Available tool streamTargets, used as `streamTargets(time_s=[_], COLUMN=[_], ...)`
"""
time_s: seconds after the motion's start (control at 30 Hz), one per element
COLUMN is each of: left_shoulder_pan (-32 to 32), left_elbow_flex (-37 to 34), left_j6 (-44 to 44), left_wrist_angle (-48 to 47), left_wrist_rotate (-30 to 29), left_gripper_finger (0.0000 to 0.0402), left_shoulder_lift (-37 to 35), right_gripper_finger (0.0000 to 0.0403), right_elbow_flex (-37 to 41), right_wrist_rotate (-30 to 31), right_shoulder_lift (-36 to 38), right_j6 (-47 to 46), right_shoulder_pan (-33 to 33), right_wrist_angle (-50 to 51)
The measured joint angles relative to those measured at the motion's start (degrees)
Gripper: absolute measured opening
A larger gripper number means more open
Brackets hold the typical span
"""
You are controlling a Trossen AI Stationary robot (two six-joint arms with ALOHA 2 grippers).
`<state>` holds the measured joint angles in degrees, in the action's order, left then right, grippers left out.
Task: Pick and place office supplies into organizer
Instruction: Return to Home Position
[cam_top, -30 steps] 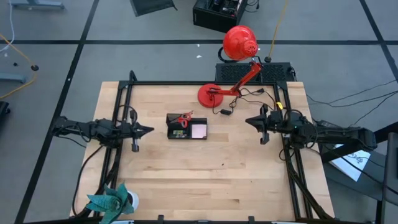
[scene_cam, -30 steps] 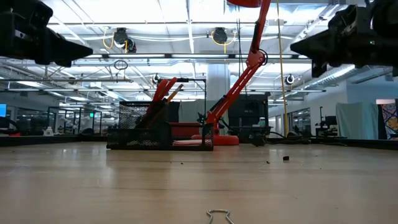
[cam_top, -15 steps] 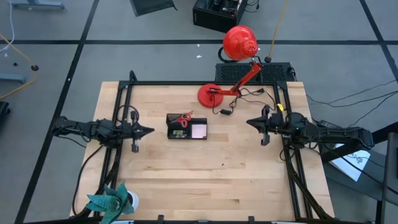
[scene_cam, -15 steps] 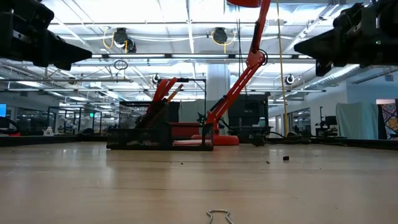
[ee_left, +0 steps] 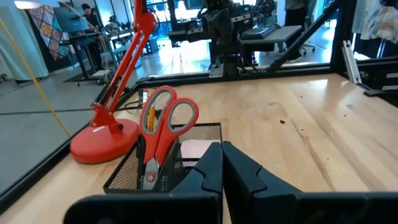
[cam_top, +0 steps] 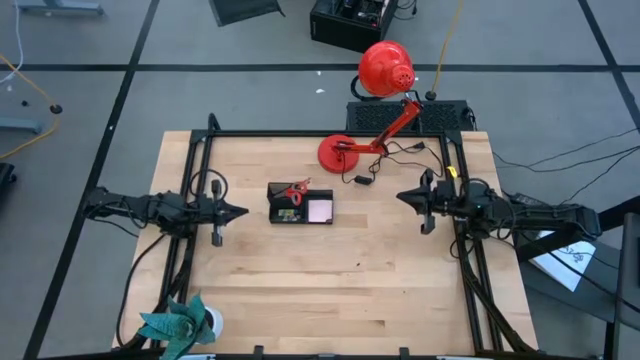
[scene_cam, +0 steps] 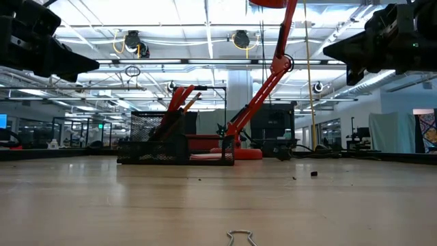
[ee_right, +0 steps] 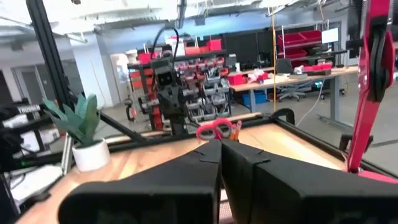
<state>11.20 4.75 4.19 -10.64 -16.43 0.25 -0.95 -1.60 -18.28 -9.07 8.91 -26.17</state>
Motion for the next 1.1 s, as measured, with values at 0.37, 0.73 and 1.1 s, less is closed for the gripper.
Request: streamTargets(time_s=[0.37, 0.73, 1.1], left_shoulder_pan=[0.02, 0.02, 0.02], left_elbow_flex=[0.0, 0.0, 0.0], left_j6=[-1.56, -1.53, -1.49], left_wrist_angle=[-0.25, 0.12, 0.14], left_wrist_rotate=[-0.04, -0.09, -0.11], left_gripper_finger=[0.004, 0.0046, 0.0047], left_shoulder_lift=[0.07, 0.11, 0.11], right_gripper_finger=[0.0, 0.0, 0.0], right_elbow_flex=[0.07, 0.09, 0.11], right_wrist_rotate=[0.04, 0.04, 0.04], right_shoulder_lift=[-0.01, -0.02, -0.02], right_j6=[-0.31, -0.31, -0.31], right_shoulder_pan=[0.0, 0.0, 0.0], right_wrist_angle=[-0.15, -0.13, -0.13])
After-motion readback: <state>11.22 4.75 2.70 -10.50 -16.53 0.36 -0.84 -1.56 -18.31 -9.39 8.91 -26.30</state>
